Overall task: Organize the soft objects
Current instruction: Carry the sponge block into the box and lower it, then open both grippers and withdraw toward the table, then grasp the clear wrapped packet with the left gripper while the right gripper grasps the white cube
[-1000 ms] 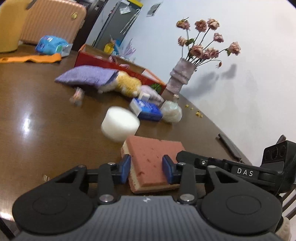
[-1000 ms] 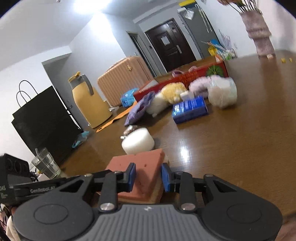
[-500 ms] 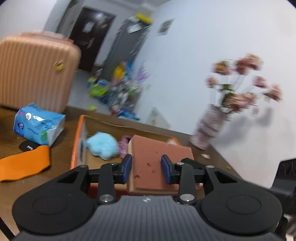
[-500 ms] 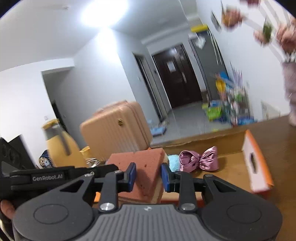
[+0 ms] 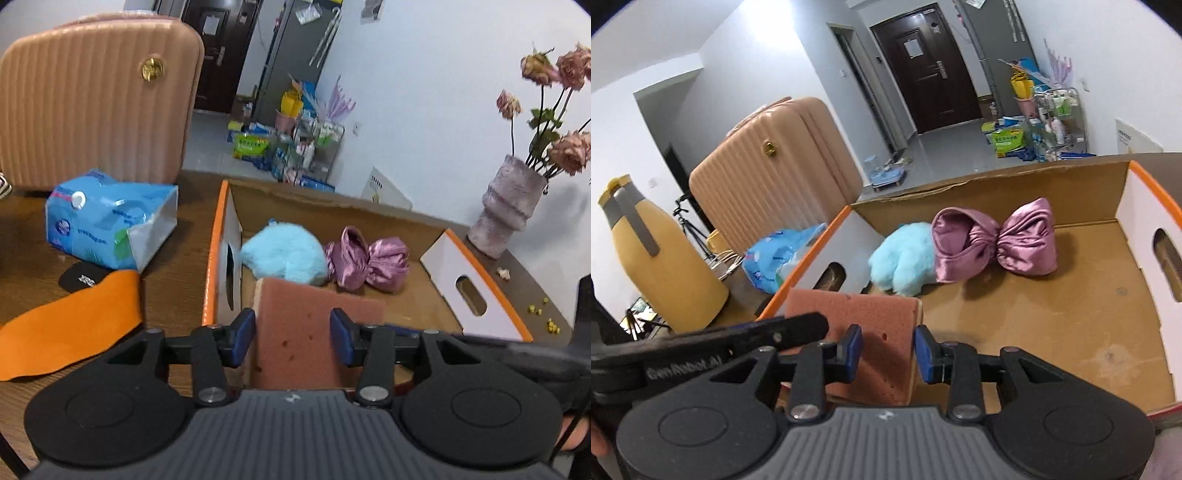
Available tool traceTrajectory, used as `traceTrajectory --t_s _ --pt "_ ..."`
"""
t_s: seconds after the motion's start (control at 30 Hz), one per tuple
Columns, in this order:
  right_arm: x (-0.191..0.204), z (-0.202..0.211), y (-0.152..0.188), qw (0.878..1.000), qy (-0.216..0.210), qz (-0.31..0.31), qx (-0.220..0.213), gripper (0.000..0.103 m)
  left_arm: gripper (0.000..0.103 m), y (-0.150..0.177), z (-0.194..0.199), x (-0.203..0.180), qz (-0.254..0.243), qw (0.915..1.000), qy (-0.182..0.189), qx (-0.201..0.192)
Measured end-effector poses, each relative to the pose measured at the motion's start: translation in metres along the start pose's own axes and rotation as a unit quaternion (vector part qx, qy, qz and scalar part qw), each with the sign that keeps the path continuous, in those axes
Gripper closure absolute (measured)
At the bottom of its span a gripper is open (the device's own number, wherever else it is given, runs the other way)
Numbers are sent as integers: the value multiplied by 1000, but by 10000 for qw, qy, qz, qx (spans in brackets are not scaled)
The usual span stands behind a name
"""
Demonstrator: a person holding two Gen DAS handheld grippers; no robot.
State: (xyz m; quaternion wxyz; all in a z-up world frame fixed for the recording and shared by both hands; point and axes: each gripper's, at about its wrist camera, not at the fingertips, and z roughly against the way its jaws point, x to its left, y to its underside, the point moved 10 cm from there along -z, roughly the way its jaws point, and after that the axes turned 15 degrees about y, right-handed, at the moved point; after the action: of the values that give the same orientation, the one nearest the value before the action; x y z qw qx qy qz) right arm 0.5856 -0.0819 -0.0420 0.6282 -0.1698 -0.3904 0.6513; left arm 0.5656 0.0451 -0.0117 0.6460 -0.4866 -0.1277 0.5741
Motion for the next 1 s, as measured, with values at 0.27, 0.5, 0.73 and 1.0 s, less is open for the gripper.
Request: traceTrajectory --t_s 0.27,0.5,0.73,1.0 --pt "-23 85 -11 9969 99 317 -711 46 42 -4 57 -17 -438 9980 -131 -447" --pt "-50 207 20 9795 483 1011 -1676 29 30 34 117 -51 -1029 9927 -205 -603" --pt "-74 276 83 9683 857 1086 -2078 26 23 100 172 -102 -1679 9827 -228 -743" --pt "-87 307 157 9693 983 1068 -1984 24 22 175 202 -143 -2019 9772 11 -658"
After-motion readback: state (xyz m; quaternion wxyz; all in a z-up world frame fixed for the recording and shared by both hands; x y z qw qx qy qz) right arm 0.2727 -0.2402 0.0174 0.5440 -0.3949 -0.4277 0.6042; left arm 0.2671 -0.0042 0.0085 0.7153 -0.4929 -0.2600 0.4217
